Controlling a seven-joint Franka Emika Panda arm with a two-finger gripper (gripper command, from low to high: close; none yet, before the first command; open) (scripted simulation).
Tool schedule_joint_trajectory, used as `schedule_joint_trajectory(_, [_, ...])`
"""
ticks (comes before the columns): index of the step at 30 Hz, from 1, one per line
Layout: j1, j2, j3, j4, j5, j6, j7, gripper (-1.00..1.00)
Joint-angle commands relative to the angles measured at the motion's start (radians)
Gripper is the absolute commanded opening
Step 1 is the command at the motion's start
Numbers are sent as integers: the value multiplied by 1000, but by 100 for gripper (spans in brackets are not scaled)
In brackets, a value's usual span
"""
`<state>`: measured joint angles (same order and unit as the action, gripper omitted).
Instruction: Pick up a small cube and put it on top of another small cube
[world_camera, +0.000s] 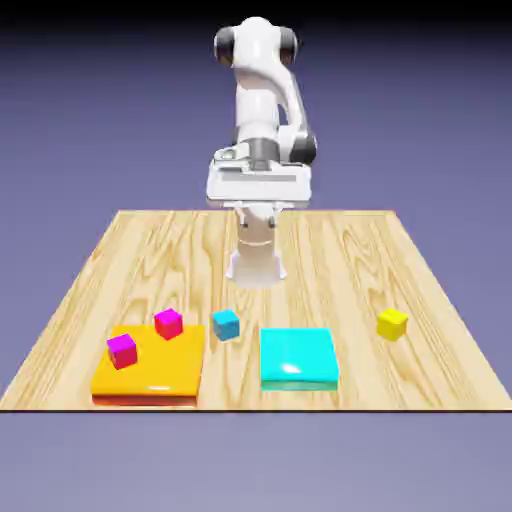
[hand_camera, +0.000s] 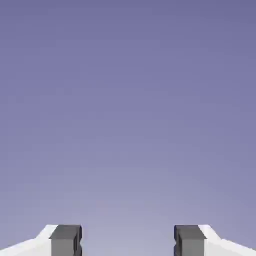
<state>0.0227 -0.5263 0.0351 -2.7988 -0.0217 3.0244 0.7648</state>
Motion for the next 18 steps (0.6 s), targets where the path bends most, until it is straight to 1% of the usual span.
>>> schedule_joint_trajectory(1, [9,36,29,9,-18,-10,20,0])
schedule_joint_trajectory(18, [160,652,524,167,-323,-187,355,0])
